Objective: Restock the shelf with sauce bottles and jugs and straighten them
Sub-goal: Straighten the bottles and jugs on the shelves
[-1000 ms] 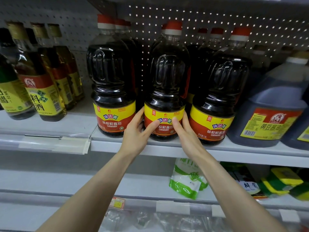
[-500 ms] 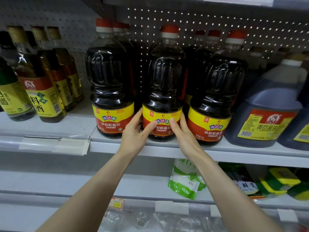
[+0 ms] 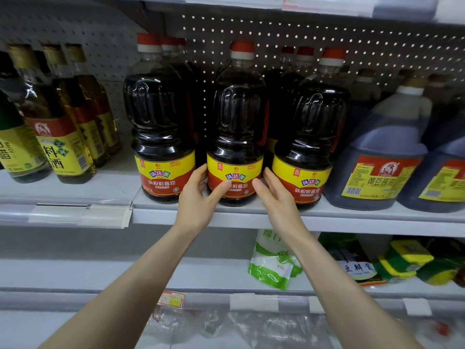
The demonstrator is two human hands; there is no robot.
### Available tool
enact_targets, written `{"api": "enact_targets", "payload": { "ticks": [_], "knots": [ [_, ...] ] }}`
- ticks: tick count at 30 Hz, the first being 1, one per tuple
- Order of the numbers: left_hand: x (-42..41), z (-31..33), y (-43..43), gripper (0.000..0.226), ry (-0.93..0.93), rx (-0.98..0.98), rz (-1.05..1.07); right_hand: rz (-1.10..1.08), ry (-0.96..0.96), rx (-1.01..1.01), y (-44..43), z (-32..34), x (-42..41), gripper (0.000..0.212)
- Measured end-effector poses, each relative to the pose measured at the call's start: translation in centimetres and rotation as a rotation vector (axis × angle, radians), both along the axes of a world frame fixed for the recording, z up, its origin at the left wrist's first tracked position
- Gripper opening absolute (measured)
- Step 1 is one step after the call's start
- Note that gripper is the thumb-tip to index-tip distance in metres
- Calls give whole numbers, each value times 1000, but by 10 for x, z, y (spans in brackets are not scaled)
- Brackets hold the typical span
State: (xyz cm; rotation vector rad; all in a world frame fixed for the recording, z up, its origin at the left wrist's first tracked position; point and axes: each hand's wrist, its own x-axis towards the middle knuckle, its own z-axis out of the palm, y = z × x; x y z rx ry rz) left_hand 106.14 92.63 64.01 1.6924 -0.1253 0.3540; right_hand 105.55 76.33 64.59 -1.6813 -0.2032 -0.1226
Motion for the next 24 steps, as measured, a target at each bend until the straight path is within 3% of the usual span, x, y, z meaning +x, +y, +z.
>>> {"api": "enact_targets", "payload": {
  "ticks": [4,8,12,18,24],
  "knots": [
    [-22,3,-6,40,20,53,131,-155,-34,1,-23,-1,-25,44],
    [-34,12,-30,30,26,24,56,-298,-56,-12,-50,4,-41,24],
    [-34,11,-57,38,42,37,-47,-350,-88,-57,-71,11,-47,36],
    [-19,6,-92,72,140,43,-165,-226,-45,-22,-93,7,-30,62],
    [2,2,-113,67,41,10,-221,-90,-57,-27,-105,4,-2,56]
  ]
}}
